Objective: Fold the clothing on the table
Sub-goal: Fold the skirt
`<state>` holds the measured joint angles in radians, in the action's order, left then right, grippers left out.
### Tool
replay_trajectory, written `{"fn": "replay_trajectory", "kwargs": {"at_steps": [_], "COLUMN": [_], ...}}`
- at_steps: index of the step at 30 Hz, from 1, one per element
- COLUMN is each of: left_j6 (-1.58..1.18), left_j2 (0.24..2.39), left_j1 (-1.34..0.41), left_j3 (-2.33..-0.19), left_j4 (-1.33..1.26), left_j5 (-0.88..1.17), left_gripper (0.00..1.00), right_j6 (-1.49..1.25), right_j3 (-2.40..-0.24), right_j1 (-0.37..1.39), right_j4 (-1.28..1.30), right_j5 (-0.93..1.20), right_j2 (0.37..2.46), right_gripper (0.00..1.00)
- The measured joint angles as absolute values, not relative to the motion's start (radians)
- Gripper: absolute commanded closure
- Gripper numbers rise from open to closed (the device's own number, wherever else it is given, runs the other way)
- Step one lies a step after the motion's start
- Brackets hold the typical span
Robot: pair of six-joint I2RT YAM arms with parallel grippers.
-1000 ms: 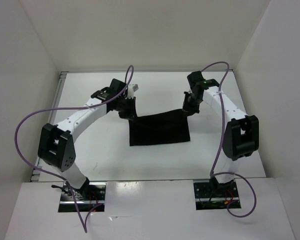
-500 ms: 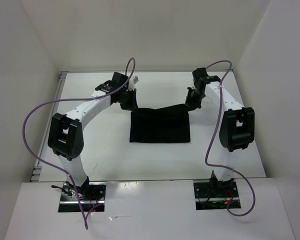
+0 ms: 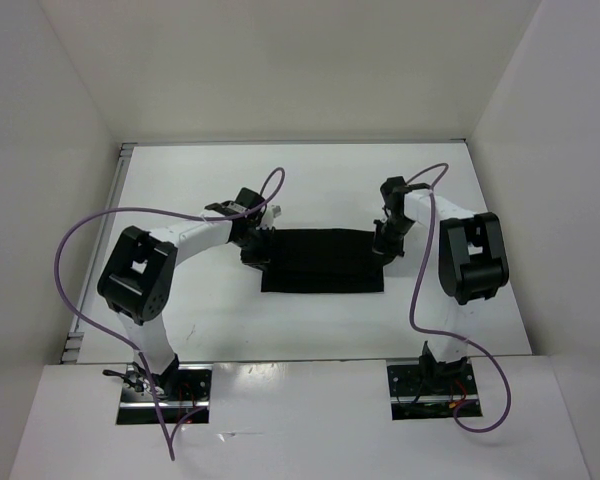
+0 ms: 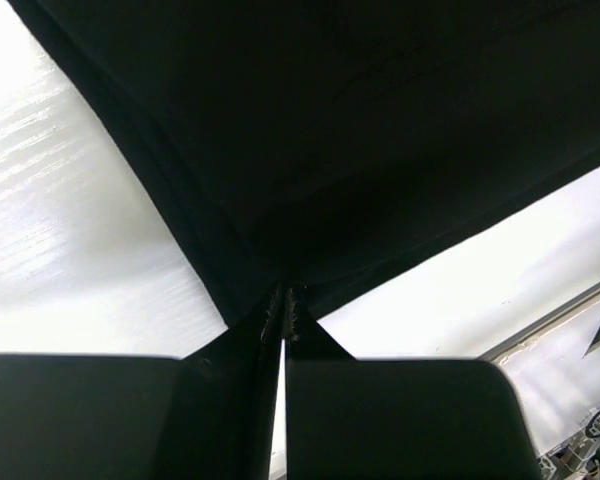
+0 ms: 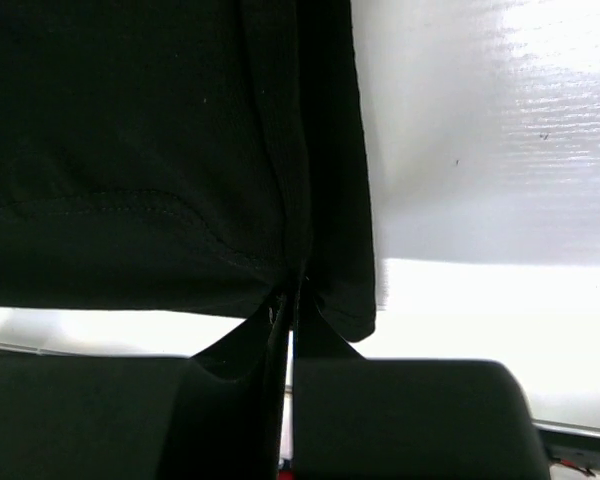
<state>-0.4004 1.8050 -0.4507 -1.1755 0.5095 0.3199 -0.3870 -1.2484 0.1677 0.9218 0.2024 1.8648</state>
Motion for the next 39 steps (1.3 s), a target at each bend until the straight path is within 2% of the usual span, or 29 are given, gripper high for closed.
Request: {"fn": "replay_trajectory", "kwargs": {"at_steps": [10,20,28,30,31,32,33,34,35,36,39], "left_j6": [-0.404,-0.423,-0.426,-0.426,-0.424,-0.422,-0.419,-0.419,-0.42,-0.422,-0.422], "left_j2": [1.787,1.65,1.613,1.614,1.619,1.627,1.637,1.648,1.654,1.655,1.645], "left_j1": [-0.451,-0.457,-0.486,-0.498,-0.505,-0.513,-0.521,-0.525,-0.529,-0.53,-0.534], "left_j3": [-1.185,-1.204,-1.08,-1.048,-1.039,-1.034,-1.031,-1.028,-1.027,-1.028,-1.066], "left_j4": [0.524,0.561,0.562,0.57,0.575,0.582,0.588,0.598,0.611,0.625,0.681], "left_j5": [0.319,0.334,0.358,0.356,0.355,0.352,0.344,0.333,0.323,0.313,0.295], "left_gripper": [0.93,0.95,0.97,0.92,0.89,0.77,0.73,0.7,0.63,0.61,0.57], "right_j6": [-0.384,-0.389,-0.403,-0.407,-0.41,-0.414,-0.421,-0.426,-0.429,-0.434,-0.461], "right_j3": [-1.282,-1.303,-1.225,-1.202,-1.19,-1.178,-1.166,-1.156,-1.149,-1.148,-1.169], "right_j1": [0.168,0.168,0.169,0.177,0.183,0.191,0.201,0.212,0.226,0.239,0.261], "right_j4": [0.943,0.981,1.0,1.006,1.007,1.008,1.008,1.011,1.019,1.031,1.08], "right_j5": [0.194,0.171,0.172,0.174,0.175,0.175,0.174,0.17,0.165,0.157,0.116], "right_j2": [1.826,1.774,1.728,1.725,1.725,1.724,1.724,1.724,1.724,1.724,1.701], "right_gripper": [1.0,1.0,1.0,0.97,0.89,0.8,0.76,0.74,0.72,0.68,0.68]}}
